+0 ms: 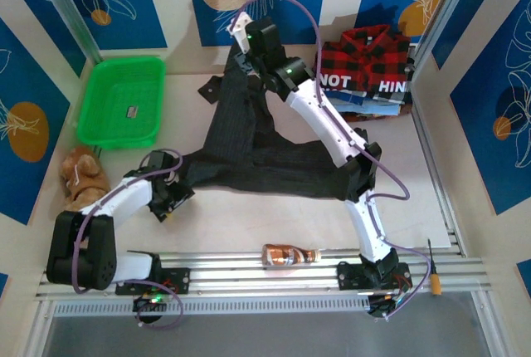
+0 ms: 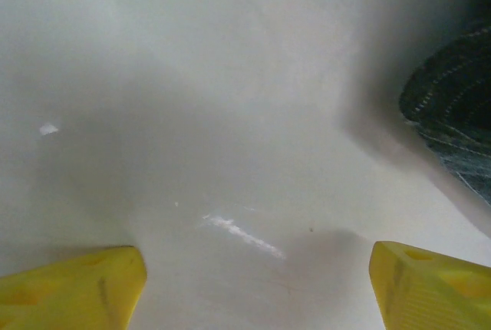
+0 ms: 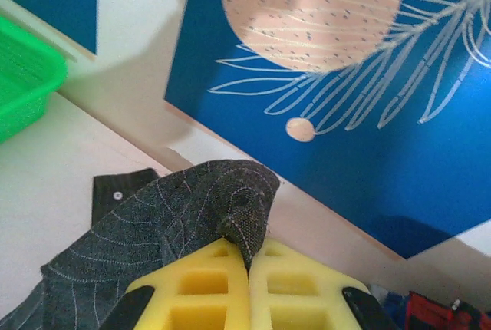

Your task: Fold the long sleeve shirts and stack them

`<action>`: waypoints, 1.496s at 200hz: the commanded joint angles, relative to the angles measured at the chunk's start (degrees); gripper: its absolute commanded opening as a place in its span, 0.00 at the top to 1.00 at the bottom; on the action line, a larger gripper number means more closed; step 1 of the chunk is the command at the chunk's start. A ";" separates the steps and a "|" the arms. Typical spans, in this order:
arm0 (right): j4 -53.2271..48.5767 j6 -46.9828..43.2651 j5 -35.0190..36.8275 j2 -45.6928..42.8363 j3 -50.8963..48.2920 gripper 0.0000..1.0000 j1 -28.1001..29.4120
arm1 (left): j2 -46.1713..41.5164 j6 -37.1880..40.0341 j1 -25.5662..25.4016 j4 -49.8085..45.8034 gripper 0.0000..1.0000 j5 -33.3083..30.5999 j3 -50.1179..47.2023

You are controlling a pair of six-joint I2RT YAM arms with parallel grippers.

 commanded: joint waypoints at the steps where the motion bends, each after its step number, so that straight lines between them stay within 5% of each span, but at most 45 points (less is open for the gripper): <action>1: -0.26 2.01 2.03 -1.86 0.03 0.95 1.46 | 0.53 -0.99 0.91 -2.20 0.20 1.65 0.82; 50: 1.14 1.56 2.08 -4.19 -5.09 0.95 2.50 | -8.62 -4.45 0.67 1.42 0.26 8.50 8.56; 131: 0.61 0.80 2.38 -5.38 -5.70 0.95 2.54 | 6.56 -5.56 -0.97 13.86 0.64 14.48 12.93; 198: -0.39 0.99 3.04 -6.11 -6.95 0.95 2.24 | 13.64 -2.83 -1.46 14.21 0.74 6.87 8.94; 299: 5.11 -0.33 2.23 -11.55 -14.03 0.95 0.89 | 4.25 0.09 -0.37 5.36 0.78 2.68 -2.78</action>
